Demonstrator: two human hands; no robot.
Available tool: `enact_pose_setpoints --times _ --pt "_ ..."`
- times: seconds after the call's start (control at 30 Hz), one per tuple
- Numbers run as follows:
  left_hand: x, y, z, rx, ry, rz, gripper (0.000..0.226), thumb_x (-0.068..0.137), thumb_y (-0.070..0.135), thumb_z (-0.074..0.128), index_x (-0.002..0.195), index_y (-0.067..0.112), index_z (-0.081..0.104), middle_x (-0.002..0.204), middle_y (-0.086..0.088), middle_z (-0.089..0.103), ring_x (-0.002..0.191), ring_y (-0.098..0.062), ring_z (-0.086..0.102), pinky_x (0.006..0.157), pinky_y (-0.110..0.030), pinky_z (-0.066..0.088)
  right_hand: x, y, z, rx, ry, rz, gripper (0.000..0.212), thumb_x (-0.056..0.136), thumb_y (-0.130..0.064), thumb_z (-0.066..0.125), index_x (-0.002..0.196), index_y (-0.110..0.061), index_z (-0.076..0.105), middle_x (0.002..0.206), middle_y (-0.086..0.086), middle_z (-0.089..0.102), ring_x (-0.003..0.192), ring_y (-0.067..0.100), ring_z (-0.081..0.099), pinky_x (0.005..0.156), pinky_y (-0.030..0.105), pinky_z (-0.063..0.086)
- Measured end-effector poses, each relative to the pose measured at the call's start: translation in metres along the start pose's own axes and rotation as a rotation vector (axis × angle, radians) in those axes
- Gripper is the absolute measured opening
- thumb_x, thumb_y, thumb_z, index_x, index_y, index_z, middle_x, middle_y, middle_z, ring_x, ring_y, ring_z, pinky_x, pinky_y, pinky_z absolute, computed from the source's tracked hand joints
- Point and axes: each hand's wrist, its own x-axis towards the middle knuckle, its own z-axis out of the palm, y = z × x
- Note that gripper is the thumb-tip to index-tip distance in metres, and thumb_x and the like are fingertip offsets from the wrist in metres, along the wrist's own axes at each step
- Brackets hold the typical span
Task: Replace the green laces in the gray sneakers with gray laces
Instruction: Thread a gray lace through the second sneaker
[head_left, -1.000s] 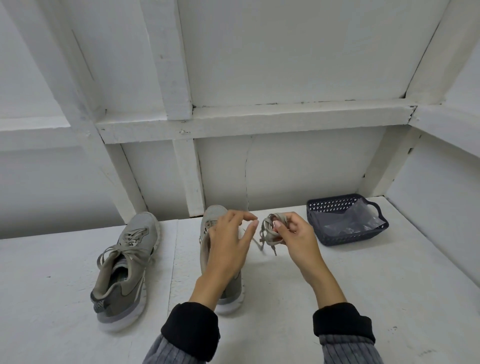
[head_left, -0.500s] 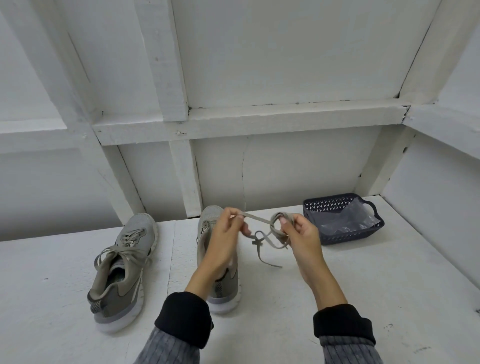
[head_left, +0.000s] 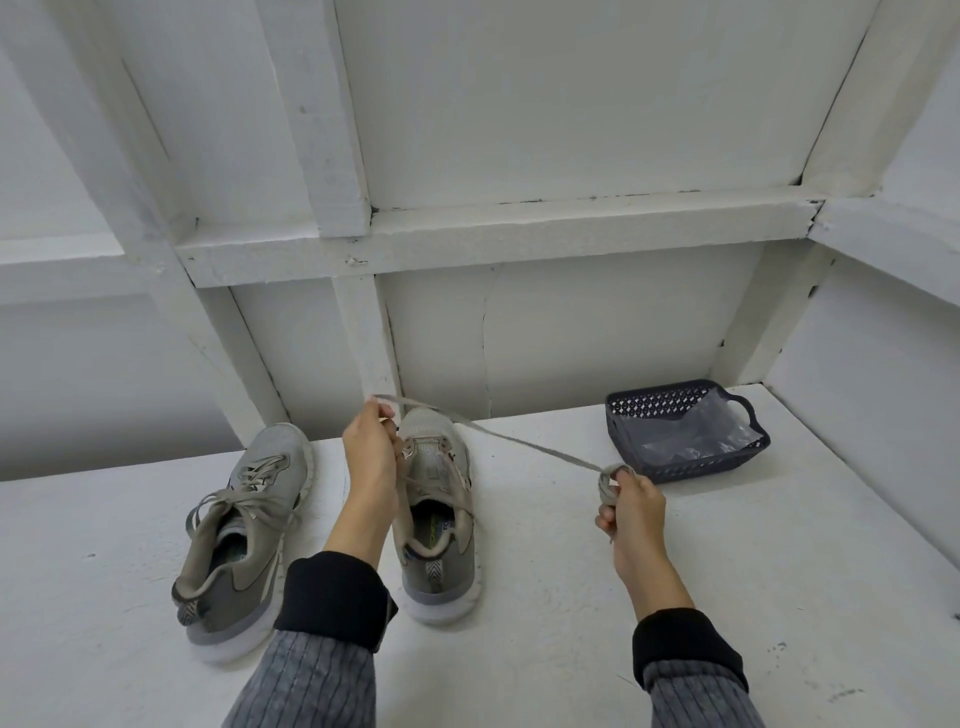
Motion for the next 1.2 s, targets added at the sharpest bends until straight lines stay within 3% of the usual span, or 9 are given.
enact_pose_setpoints --times 0.13,0.23,0.33,0.4,0.53,0.67,0.9,1.1,1.2 --pt "0.007 -0.004 -0.005 0.184 0.055 0.096 0.042 0.105 0.031 0.036 0.07 0.018 0.054 0.053 0.007 0.032 0.047 -0.011 0.027 0.048 -0.027 0.022 0.004 0.012 -0.004 -0.048 -0.008 0.033 0.013 0.1 -0.017 0.046 0.095 -0.012 0.057 0.083 0.005 0.058 0.063 0.017 0.051 0.057 0.028 0.046" --pt "0.005 -0.012 -0.004 0.491 -0.025 0.244 0.028 0.103 0.031 0.042 0.094 0.016 0.065 0.078 0.005 0.055 0.079 -0.018 0.053 0.067 -0.03 0.039 0.003 0.018 -0.002 -0.154 -0.069 -0.018 0.013 0.1 -0.019 0.049 0.095 -0.015 0.06 0.097 0.003 0.064 0.093 0.019 0.058 0.085 0.034 0.045" --pt "-0.003 -0.027 -0.001 1.018 -0.02 0.456 0.044 0.098 0.035 0.051 0.134 0.009 0.049 0.129 -0.006 0.053 0.124 -0.029 0.045 0.101 -0.043 0.037 -0.002 0.015 0.004 -0.122 -0.184 -0.074 0.013 0.098 -0.015 0.053 0.095 -0.01 0.065 0.099 0.007 0.07 0.095 0.019 0.064 0.08 0.027 0.048" --pt "-0.014 -0.034 0.007 1.141 -0.034 0.618 0.054 0.098 0.032 0.053 0.143 0.007 0.039 0.145 -0.011 0.04 0.134 -0.031 0.033 0.11 -0.045 0.029 -0.005 0.011 0.009 -0.106 -0.258 -0.114 0.014 0.097 -0.015 0.055 0.097 -0.007 0.066 0.098 0.01 0.072 0.094 0.02 0.068 0.076 0.025 0.049" --pt "-0.031 -0.044 0.024 1.016 -0.375 0.755 0.023 0.099 0.025 0.054 0.118 0.018 0.065 0.117 0.002 0.064 0.111 -0.017 0.055 0.099 -0.04 0.044 -0.014 0.002 0.018 -0.079 -0.393 -0.181 0.015 0.096 -0.015 0.057 0.101 -0.007 0.068 0.099 0.012 0.072 0.095 0.021 0.069 0.084 0.028 0.052" --pt "-0.034 -0.056 0.028 0.926 -0.594 0.8 0.016 0.097 0.021 0.058 0.11 0.027 0.066 0.105 0.013 0.065 0.101 -0.011 0.058 0.089 -0.042 0.049 -0.023 -0.007 0.021 -0.007 -0.489 -0.189 0.018 0.095 -0.014 0.058 0.105 -0.002 0.067 0.104 0.014 0.072 0.098 0.022 0.069 0.087 0.03 0.053" --pt "-0.038 -0.045 0.027 0.844 -0.566 0.789 0.018 0.101 0.03 0.052 0.115 0.03 0.062 0.113 0.018 0.06 0.11 -0.008 0.054 0.097 -0.04 0.043 -0.028 -0.008 0.02 -0.081 -0.495 -0.25 0.012 0.091 -0.011 0.064 0.1 -0.007 0.071 0.097 0.011 0.073 0.095 0.026 0.069 0.084 0.031 0.054" --pt "-0.03 -0.04 0.034 0.823 -0.678 0.482 0.012 0.092 0.021 0.067 0.101 0.014 0.072 0.079 0.012 0.07 0.072 0.006 0.062 0.069 -0.012 0.045 -0.031 -0.009 0.022 -0.112 -0.556 -0.311 0.013 0.093 -0.008 0.06 0.102 -0.006 0.069 0.096 0.011 0.072 0.094 0.024 0.069 0.087 0.03 0.054" --pt "-0.028 -0.04 0.032 0.717 -0.651 0.376 0.01 0.094 0.018 0.066 0.092 0.01 0.071 0.077 0.006 0.07 0.065 0.005 0.058 0.06 -0.009 0.04 -0.03 -0.007 0.02 0.004 -0.567 -0.182 0.015 0.094 -0.009 0.057 0.105 -0.004 0.067 0.079 0.003 0.065 0.075 0.014 0.057 0.073 0.025 0.047"
